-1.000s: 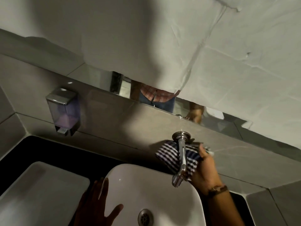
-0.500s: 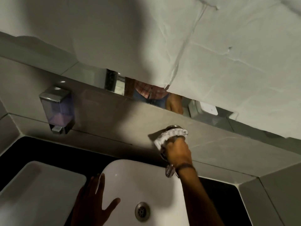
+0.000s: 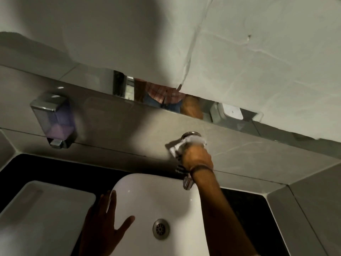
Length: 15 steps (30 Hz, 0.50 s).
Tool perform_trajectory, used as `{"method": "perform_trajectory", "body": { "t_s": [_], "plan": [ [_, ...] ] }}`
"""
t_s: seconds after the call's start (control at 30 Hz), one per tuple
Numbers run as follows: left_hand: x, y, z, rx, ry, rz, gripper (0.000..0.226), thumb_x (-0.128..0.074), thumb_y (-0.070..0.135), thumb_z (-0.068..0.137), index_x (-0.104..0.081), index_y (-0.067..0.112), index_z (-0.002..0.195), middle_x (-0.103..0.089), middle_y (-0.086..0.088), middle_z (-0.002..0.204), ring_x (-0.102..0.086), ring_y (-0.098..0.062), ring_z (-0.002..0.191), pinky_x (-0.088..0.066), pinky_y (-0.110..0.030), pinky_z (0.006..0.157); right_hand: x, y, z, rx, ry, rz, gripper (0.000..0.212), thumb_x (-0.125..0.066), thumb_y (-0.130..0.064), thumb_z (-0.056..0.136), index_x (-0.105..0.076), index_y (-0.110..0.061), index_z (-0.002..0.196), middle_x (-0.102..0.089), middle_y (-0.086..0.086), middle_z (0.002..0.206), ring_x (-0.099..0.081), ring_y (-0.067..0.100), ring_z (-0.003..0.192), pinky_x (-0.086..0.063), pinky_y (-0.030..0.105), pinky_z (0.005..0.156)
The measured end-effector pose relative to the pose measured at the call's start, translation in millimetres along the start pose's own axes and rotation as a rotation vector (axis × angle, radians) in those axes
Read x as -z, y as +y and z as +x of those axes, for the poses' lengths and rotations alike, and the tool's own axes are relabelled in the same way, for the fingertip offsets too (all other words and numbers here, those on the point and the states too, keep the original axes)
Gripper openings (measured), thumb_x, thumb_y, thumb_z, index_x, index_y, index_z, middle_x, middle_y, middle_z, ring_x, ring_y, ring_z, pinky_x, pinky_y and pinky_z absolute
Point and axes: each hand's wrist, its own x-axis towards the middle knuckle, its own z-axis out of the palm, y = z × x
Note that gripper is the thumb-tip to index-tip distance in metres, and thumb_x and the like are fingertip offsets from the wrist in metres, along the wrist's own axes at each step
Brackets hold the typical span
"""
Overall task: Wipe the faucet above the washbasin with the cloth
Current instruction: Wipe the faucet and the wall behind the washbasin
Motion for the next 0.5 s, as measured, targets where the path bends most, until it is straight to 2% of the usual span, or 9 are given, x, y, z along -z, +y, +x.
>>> {"method": "perform_trajectory", "body": {
  "t_s": [0.07,0.1,0.13,0.2,0.27,0.33,0.4,0.43,0.5],
  "plan": [
    [1.4,0.1,1.8,0.009,0.011,-0.007,0.119,-0.014,0.096,0.071,-0.014,0.017,0.159,-0.023,-0.010,0.167,-0.027,-0.034,0.152,-0.029,-0.057,0.119,3.7,-9.2,8.0,-0.019,0.059,0.073,0.053,-0.067,-0.047,0.089,-0.061,-0.015,0.132,-0.066,0.012,0.135,-0.061,0.033,0.127,-0.045,0.034,0.101],
    [2.3,0.5,3.5,0.015,-0.001,-0.005,0.120,-0.012,0.097,0.069,-0.015,0.017,0.159,-0.024,-0.011,0.167,-0.028,-0.035,0.152,-0.030,-0.057,0.119,-0.4,-3.4,8.8,0.050,0.111,0.033,0.047,-0.064,-0.042,0.093,-0.062,-0.013,0.131,-0.066,0.013,0.136,-0.063,0.034,0.124,-0.047,0.035,0.098],
    [2.5,0.6,5.3,0.023,-0.016,-0.006,0.122,-0.011,0.098,0.068,-0.015,0.017,0.159,-0.025,-0.011,0.166,-0.029,-0.035,0.151,-0.032,-0.058,0.118,-10.8,14.4,2.9,0.138,0.200,-0.070,0.041,-0.059,-0.038,0.097,-0.062,-0.012,0.129,-0.067,0.015,0.131,-0.065,0.036,0.120,-0.049,0.037,0.094],
    [0.0,-1.0,9.7,0.041,-0.024,-0.007,0.126,-0.007,0.100,0.063,-0.008,0.018,0.159,-0.023,-0.011,0.168,-0.027,-0.034,0.152,-0.031,-0.056,0.119,-36.5,56.1,-29.5,0.335,0.410,-0.203,0.036,-0.046,-0.035,0.104,-0.061,-0.007,0.122,-0.071,0.017,0.114,-0.071,0.038,0.102,-0.048,0.036,0.075],
    [-4.1,-3.0,7.8,0.049,-0.040,0.009,0.126,-0.004,0.101,0.061,0.003,0.021,0.158,-0.013,-0.007,0.170,-0.018,-0.030,0.155,-0.025,-0.053,0.123,-40.1,66.5,-35.6,0.351,0.429,-0.152,0.036,-0.046,-0.033,0.105,-0.059,-0.001,0.116,-0.073,0.019,0.102,-0.073,0.040,0.091,-0.041,0.035,0.066],
    [-4.8,-3.5,5.1,0.035,-0.022,0.008,0.121,-0.009,0.098,0.066,0.000,0.022,0.159,-0.013,-0.006,0.170,-0.019,-0.030,0.155,-0.025,-0.053,0.123,-30.1,47.1,-17.9,0.290,0.341,-0.185,0.039,-0.051,-0.033,0.101,-0.058,-0.002,0.122,-0.070,0.022,0.116,-0.069,0.038,0.102,-0.046,0.037,0.078],
    [-4.4,-1.9,3.9,0.018,-0.013,-0.008,0.118,-0.015,0.096,0.070,-0.006,0.020,0.160,-0.017,-0.008,0.169,-0.022,-0.031,0.154,-0.026,-0.055,0.122,-5.9,16.9,-4.7,0.085,0.156,-0.077,0.045,-0.057,-0.039,0.095,-0.060,-0.009,0.129,-0.066,0.019,0.133,-0.064,0.035,0.111,-0.046,0.037,0.093],
    [-3.1,-1.5,5.0,0.020,-0.011,-0.013,0.119,-0.014,0.097,0.069,-0.007,0.020,0.160,-0.018,-0.008,0.169,-0.022,-0.032,0.154,-0.026,-0.055,0.121,0.4,4.3,0.8,0.038,0.120,-0.005,0.047,-0.059,-0.040,0.093,-0.061,-0.011,0.130,-0.065,0.017,0.137,-0.063,0.035,0.117,-0.046,0.037,0.098],
    [-0.8,-1.4,10.0,0.032,-0.020,-0.028,0.125,-0.007,0.100,0.063,-0.004,0.019,0.159,-0.016,-0.008,0.169,-0.020,-0.031,0.155,-0.025,-0.055,0.122,-0.9,-2.7,2.1,0.056,0.144,0.026,0.044,-0.059,-0.039,0.093,-0.060,-0.014,0.129,-0.066,0.015,0.136,-0.063,0.036,0.124,-0.047,0.040,0.104]
  ]
}}
